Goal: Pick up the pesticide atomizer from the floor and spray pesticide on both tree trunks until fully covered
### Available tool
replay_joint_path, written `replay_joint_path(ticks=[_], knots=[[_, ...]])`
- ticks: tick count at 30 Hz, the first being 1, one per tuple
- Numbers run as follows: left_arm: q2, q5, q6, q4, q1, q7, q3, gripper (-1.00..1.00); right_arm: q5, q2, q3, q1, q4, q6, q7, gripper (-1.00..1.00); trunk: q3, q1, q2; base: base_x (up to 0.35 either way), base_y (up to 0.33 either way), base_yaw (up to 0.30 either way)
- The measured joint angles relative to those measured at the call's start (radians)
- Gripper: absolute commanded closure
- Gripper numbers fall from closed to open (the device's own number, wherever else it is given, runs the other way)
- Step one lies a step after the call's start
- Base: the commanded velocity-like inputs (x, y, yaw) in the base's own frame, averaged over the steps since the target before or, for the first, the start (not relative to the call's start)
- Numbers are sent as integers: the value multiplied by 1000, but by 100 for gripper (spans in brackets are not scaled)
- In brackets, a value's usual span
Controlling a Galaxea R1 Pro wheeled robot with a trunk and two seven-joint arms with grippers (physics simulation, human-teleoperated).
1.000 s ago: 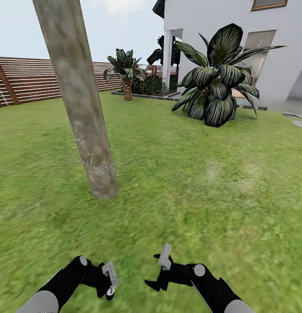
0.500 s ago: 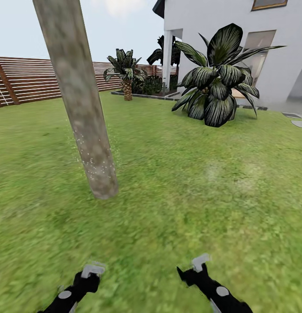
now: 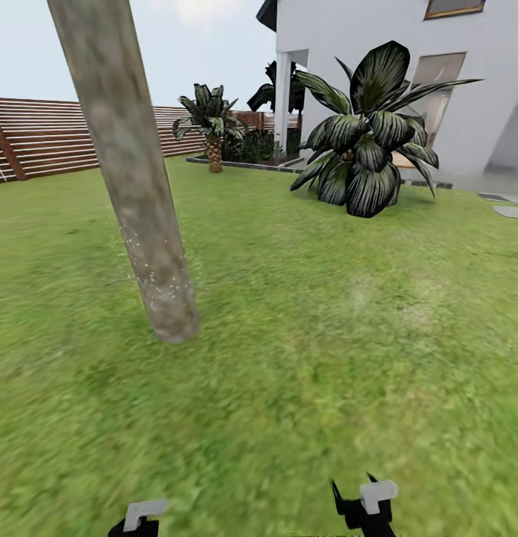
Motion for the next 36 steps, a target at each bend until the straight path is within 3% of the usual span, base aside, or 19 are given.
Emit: replay_joint_path(ticks=[3, 9, 14, 16, 33, 36], knots=[[1, 27, -6, 0, 4, 12, -2, 100, 0, -2, 0, 0, 2, 0, 0, -100, 0, 0, 0, 0, 0, -295], [2, 33, -8, 0, 4, 14, -2, 100, 0, -5, -6, 0, 1, 1, 0, -100, 0, 0, 0, 0, -1, -300], [6, 32, -10, -1, 16, 15, -2, 100, 1, -6, -132, 0, 0, 2, 1, -100, -3, 0, 0, 0, -203, -275], [7, 32, -10, -1, 18, 15, -2, 100, 1, -5, -151, 0, 0, 2, 2, -100, -5, 0, 0, 0, -269, -240], [-4, 35, -8, 0, 21, 15, -2, 100, 3, 1, -157, 0, 2, 2, 2, -100, -15, 0, 0, 111, -263, -195], [-4, 55, -8, 1, 21, 15, -2, 100, 3, 1, -156, 0, 3, 2, 3, -100, -16, 0, 0, 171, -202, -287]])
